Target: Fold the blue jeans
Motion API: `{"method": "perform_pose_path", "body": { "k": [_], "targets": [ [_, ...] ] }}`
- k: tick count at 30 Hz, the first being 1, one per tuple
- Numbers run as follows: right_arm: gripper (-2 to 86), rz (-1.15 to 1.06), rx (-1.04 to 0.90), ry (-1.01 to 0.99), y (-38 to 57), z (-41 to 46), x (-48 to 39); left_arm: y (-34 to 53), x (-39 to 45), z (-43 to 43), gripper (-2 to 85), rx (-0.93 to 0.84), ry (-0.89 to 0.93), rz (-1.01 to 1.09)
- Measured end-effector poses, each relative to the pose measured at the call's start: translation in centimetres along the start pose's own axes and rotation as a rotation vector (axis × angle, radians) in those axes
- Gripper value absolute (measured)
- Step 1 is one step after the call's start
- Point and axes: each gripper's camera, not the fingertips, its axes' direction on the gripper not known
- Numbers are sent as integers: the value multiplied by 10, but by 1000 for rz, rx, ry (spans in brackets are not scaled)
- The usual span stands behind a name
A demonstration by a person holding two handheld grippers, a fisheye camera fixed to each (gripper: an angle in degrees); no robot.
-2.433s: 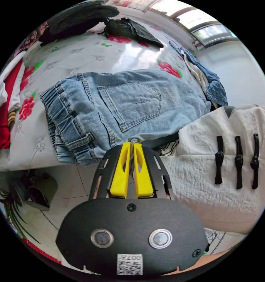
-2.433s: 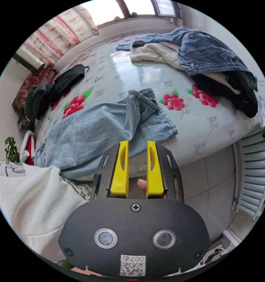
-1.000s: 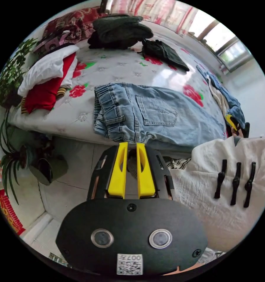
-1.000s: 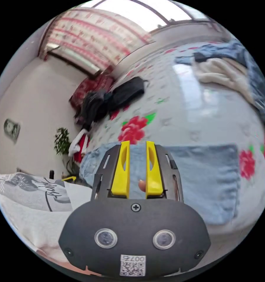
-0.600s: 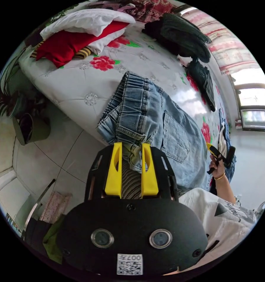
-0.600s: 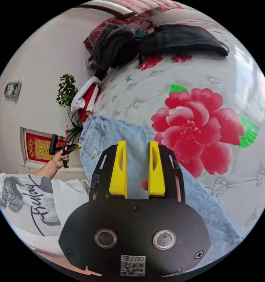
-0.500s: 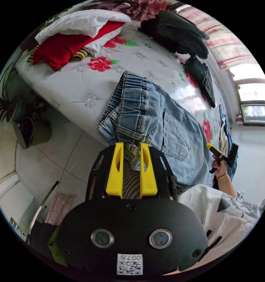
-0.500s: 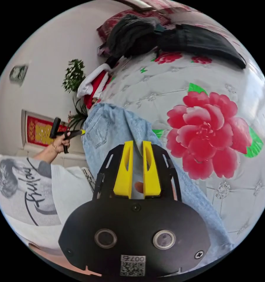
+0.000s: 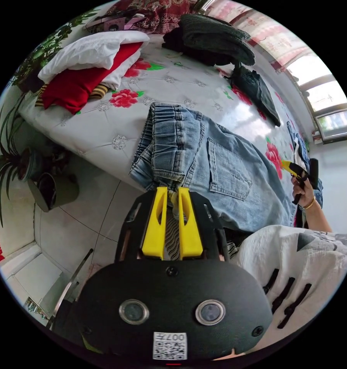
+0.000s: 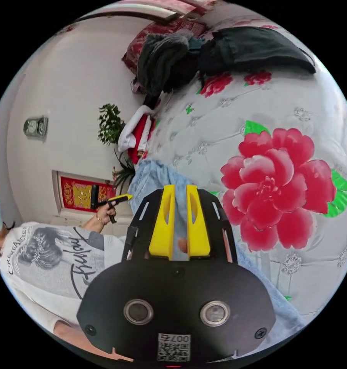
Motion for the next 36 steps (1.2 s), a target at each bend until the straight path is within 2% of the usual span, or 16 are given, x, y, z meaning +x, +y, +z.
{"method": "perform_pose_path", "body": {
  "k": [4, 6, 9, 17, 20, 23, 26, 28, 30, 32, 36],
  "targets": [
    [58, 78, -124, 24, -25, 37, 42, 9, -9, -10, 50, 38, 68, -15],
    [57, 106, -267, -129, -36, 78, 62, 10, -12, -10, 50, 35, 77, -11],
    [57, 130, -339, -216, -49, 110, 76, 10, -14, -6, 51, 23, 63, -4],
    [37, 355, -292, -393, -77, 132, 152, 12, -26, -2, 50, 2, 42, -10],
    [26, 322, -277, -465, -73, 130, 160, 16, -36, -5, 51, 7, 52, -31],
    [19, 324, -316, -414, -67, 136, 168, 19, -46, -2, 51, 10, 90, -54],
    [10, 366, -275, -438, -73, 148, 174, 15, -49, 5, 51, -6, 84, -55],
    [3, 327, -287, -353, -83, 153, 166, 11, -48, 6, 51, -16, 58, -39],
    [0, 278, -170, -254, -93, 129, 159, 8, -48, 5, 50, -19, 26, -20],
    [-1, 282, -35, -244, -94, 96, 165, 5, -53, 2, 50, 6, 20, -20],
    [0, 214, 67, -85, -91, 55, 153, -17, -58, -1, 49, 89, 146, -14]
  ]
}}
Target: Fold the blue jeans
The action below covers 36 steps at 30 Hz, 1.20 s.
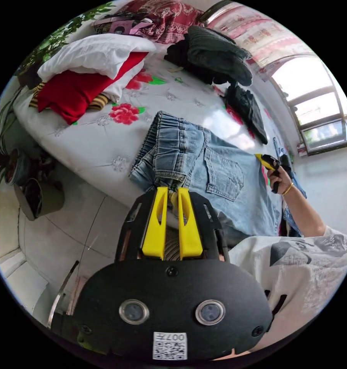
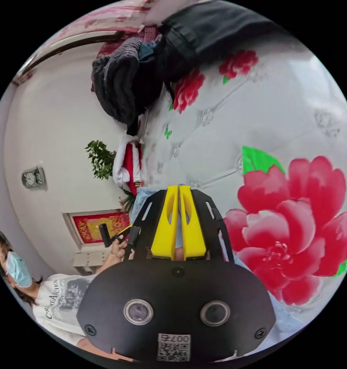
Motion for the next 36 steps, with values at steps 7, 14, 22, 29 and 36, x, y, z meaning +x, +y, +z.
{"method": "perform_pose_path", "body": {
  "k": [7, 14, 22, 29, 36],
  "targets": [
    [14, -38, 189, 71, 68, -38, -27, -58, 16, 18, 63, -42, 1, 103],
    [19, 33, 261, 26, 252, -53, -16, -10, -33, -11, 75, 65, 141, 7],
    [67, -262, 79, 102, 300, 70, -117, -25, -13, 12, 22, -36, 208, 171],
    [78, -622, -382, 358, 272, 281, -233, -38, 34, 11, -9, -27, 184, 348],
    [45, -568, -453, 478, 278, 337, -242, -1, -3, -6, -4, 37, 81, 226]
  ]
}}
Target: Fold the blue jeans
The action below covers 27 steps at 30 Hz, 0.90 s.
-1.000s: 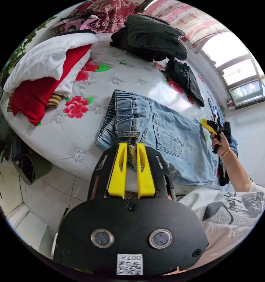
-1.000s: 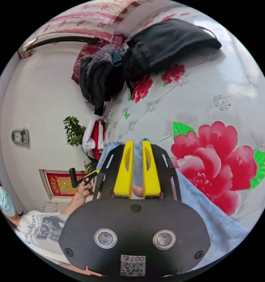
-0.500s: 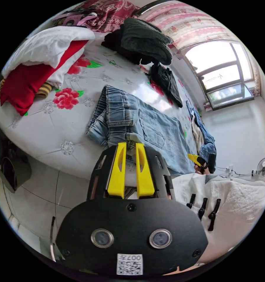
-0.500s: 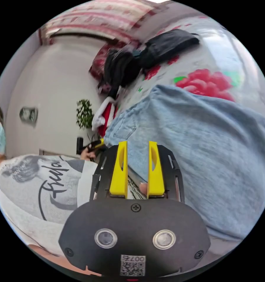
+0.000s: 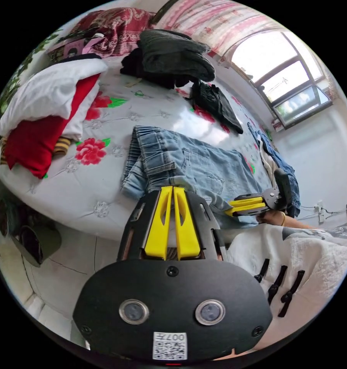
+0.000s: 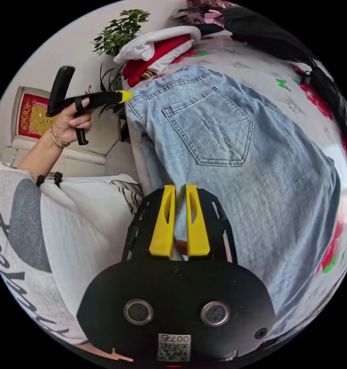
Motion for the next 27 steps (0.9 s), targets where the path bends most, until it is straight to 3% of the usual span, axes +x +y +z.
{"method": "perform_pose_path", "body": {
  "k": [6, 19, 27],
  "targets": [
    [21, 76, 62, -77, -1, -8, -1, 18, -9, 11, 72, -24, 93, 3],
    [9, 97, 88, -103, -14, -35, -16, -23, 96, 56, 103, -126, -237, 366],
    [8, 117, 106, -128, -16, -64, -9, 0, 66, 39, 127, -55, -101, 199]
  ]
}}
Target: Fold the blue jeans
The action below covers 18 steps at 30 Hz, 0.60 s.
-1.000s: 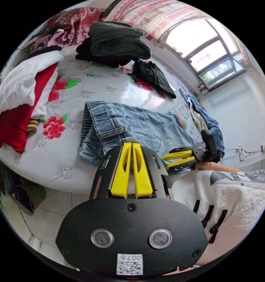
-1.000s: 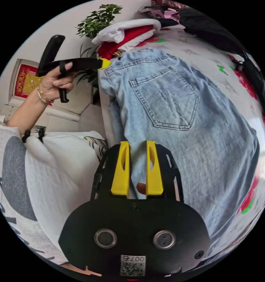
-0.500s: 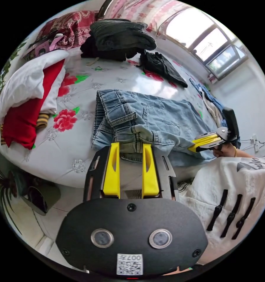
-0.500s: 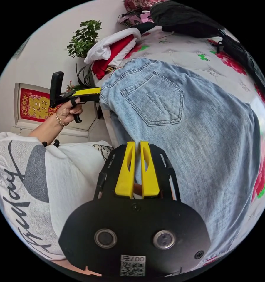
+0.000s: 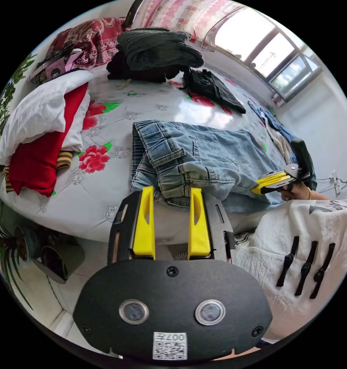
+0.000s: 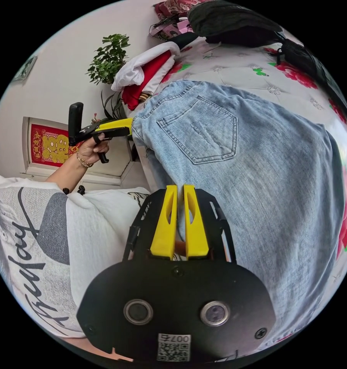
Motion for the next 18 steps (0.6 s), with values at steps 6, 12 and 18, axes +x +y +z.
{"method": "perform_pose_path", "body": {
  "k": [6, 12, 18],
  "targets": [
    [7, 20, -4, -20, -8, -27, 8, -16, 25, 20, 120, -49, 0, 146],
    [6, 26, 18, -23, -9, -65, 11, -51, 73, 43, 63, -119, -216, 328],
    [9, -35, 65, -27, -4, -114, 8, -41, 135, -21, -6, 48, -717, 821]
  ]
}}
